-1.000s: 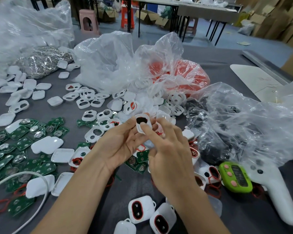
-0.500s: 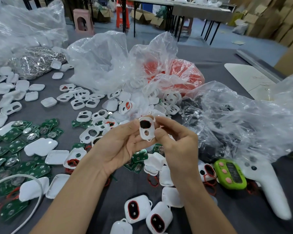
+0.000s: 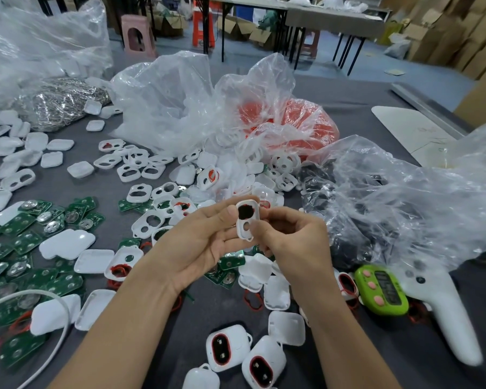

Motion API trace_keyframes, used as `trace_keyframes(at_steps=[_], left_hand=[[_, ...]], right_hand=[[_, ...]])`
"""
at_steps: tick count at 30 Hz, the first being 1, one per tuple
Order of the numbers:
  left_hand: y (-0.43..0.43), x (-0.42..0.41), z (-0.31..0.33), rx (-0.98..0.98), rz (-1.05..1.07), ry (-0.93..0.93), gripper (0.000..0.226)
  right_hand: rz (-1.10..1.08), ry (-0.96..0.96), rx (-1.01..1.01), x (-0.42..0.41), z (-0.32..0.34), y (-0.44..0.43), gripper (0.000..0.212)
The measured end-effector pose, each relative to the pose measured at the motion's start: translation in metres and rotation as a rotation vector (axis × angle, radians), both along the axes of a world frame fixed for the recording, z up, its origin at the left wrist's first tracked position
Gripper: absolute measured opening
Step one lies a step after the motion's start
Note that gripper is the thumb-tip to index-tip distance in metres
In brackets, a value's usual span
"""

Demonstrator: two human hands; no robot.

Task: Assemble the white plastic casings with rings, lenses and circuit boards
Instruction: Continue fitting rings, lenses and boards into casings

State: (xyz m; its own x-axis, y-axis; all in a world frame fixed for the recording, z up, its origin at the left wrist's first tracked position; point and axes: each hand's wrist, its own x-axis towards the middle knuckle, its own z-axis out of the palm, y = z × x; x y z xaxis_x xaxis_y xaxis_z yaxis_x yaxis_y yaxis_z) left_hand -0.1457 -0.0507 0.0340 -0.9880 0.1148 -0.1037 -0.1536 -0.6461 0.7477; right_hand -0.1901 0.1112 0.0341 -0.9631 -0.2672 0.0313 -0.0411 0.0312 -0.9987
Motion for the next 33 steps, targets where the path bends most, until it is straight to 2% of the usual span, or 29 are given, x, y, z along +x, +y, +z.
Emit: trace_keyframes(at_steps=[5, 11, 16, 20, 23, 26, 30, 32, 33], left_hand=[[0.003, 0.001, 0.001, -0.034, -0.035, 0.01, 0.041], [0.003, 0.001, 0.0, -0.003, -0.062, 0.035, 0.044], [0.001, 0.003, -0.001, 0.046, -0.137, 0.042, 0.056], [0.003, 0.001, -0.003, 0.054, -0.118, 0.034, 0.058], [0.005, -0.001, -0.003, 0.04, -0.057, 0.033, 0.06], [0.007, -0.002, -0.005, 0.075, -0.013, 0.033, 0.058], [0.007, -0.004, -0.006, 0.072, 0.018, 0.01, 0.038], [0.006, -0.003, -0.005, 0.073, 0.018, -0.004, 0.041], [0.005, -0.003, -0.004, 0.076, 0.008, -0.003, 0.045]], right_hand=[[0.036, 0.037, 0.051, -0.001, 0.001, 0.005, 0.015], [0.155, -0.167, -0.081, -0.004, 0.002, 0.004, 0.017], [0.259, -0.219, -0.108, -0.005, 0.008, 0.008, 0.025], [0.176, -0.217, -0.161, -0.003, 0.006, 0.003, 0.033], [0.083, -0.163, -0.164, 0.002, 0.001, -0.005, 0.028], [-0.037, -0.062, -0.087, 0.007, -0.006, -0.013, 0.02], [-0.128, 0.068, 0.06, 0.012, -0.012, -0.019, 0.018], [-0.104, 0.015, 0.082, 0.011, -0.008, -0.019, 0.019], [-0.063, -0.079, 0.036, 0.009, -0.004, -0.017, 0.018]])
